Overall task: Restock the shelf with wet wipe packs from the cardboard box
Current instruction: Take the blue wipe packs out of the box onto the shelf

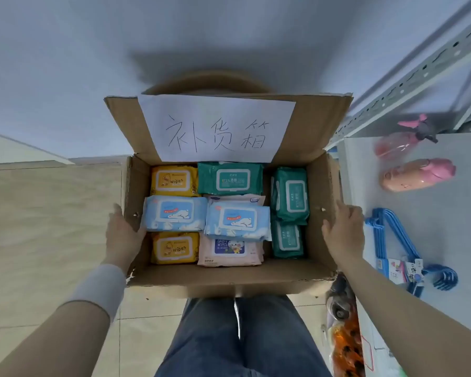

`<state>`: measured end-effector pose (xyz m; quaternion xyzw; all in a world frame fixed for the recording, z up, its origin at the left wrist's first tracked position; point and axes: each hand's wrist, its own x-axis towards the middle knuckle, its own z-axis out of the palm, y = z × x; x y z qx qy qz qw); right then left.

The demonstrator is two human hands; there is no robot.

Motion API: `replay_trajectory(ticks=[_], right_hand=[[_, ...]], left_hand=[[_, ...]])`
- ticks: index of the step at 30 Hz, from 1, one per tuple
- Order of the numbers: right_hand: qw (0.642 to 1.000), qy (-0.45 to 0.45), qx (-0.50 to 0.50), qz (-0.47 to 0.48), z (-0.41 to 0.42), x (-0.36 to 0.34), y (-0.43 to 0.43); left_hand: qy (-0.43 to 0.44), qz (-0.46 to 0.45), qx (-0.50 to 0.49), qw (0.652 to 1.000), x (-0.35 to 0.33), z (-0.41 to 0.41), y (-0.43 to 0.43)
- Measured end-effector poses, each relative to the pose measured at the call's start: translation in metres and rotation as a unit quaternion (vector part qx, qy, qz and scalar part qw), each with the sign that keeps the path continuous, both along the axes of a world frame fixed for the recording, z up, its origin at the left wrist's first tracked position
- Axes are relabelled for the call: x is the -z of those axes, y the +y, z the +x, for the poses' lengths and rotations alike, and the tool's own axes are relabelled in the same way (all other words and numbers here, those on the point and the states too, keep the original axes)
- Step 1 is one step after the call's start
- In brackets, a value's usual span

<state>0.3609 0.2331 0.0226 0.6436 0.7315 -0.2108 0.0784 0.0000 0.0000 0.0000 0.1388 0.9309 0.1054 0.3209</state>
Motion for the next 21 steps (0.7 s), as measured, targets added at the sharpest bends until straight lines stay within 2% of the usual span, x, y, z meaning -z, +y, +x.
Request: replay_trajectory(ticks=[2, 6, 12, 21], right_hand=[[0.998, 0.015, 0.058, -0.029, -0.003, 0.012, 0.009], [0.985, 0.029, 0.124, -0.118, -0.007, 0.036, 0.032], [0.984, -0.061, 0.056, -0.159, -0.005, 0.054, 0.061], [0.981, -0.086, -0.018, -0.170, -0.003, 0.038, 0.058]], left_hand=[[-0.056, -0.013, -0.074, 0.996, 0.014, -0.012, -0.002], [-0.070, -0.042, -0.079, 0.993, 0.037, -0.028, -0.006], [-0.007, -0.135, 0.024, 0.991, 0.052, -0.044, 0.005], [0.018, -0.119, 0.086, 0.989, 0.040, -0.040, 0.007]])
